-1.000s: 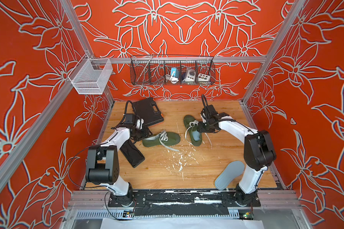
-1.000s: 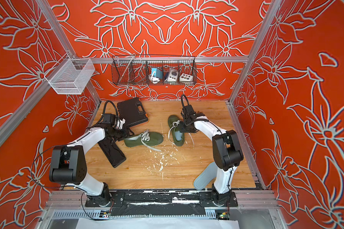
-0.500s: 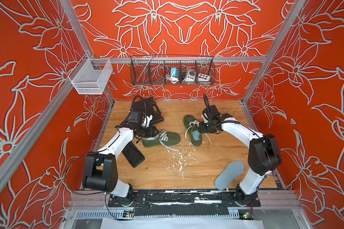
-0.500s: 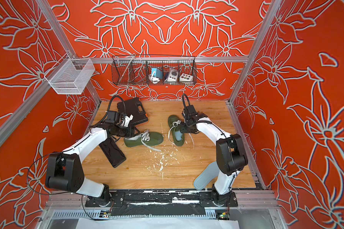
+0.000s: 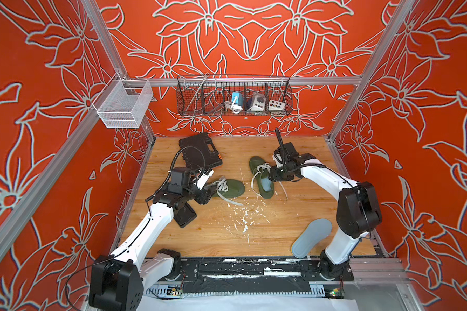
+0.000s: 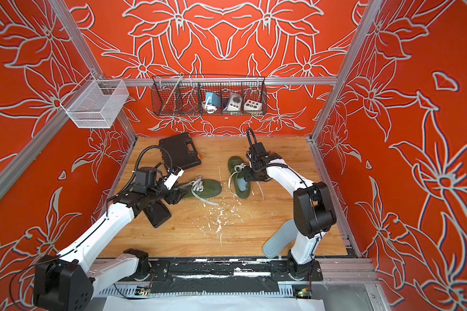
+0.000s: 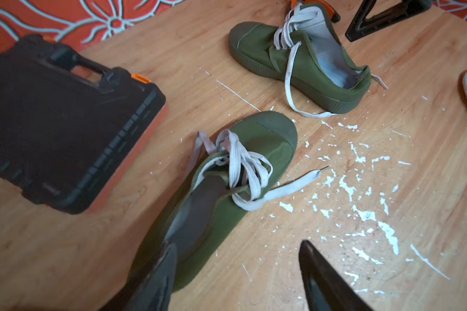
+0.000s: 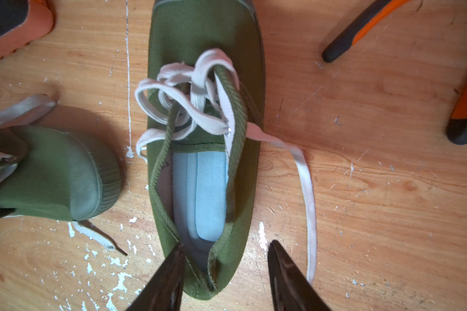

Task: Insert the insole into the shoe
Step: Adjust the shoe at the center of the board.

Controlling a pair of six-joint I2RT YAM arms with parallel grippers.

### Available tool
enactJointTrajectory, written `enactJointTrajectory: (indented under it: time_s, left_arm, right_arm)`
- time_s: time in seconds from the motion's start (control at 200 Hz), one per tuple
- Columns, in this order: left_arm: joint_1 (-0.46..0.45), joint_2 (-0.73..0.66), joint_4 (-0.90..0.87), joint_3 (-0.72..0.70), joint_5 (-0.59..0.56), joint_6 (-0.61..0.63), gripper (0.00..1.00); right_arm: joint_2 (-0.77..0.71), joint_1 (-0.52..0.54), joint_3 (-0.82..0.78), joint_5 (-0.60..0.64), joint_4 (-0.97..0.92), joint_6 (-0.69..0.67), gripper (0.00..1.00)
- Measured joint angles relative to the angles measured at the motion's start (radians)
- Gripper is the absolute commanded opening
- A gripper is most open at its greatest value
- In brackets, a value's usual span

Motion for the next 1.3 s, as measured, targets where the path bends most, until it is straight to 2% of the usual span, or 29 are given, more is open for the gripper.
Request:
enactJointTrajectory:
  time_s: [0.235, 0.505, 0.731, 0.896, 1.301]
  left_arm:
    - [0.0, 0.215, -0.054, 0.114, -0.009, 0.113, 0.7]
    - [0.0, 0.311, -0.089, 0.163, -0.039, 0.174, 0.64]
    - [0.0, 0.37, -0.098, 0.169, -0.038, 0.181, 0.57]
    - [0.0, 0.397, -0.106, 0.188, -0.042, 0.18, 0.56]
    - [0.0, 0.446, -0.121, 0.216, -0.028, 0.153, 0.33]
  right_arm:
    - [0.001, 0.0, 0.009, -0.002, -0.01, -0.008, 0.51]
    - [0.001, -0.002, 0.01, -0.002, -0.027, -0.029, 0.52]
    - [0.001, -0.011, 0.011, -0.002, -0.033, -0.032, 0.51]
    - [0.001, -0.014, 0.011, -0.002, -0.033, -0.034, 0.51]
    - [0.001, -0.022, 0.011, -0.008, -0.033, -0.036, 0.51]
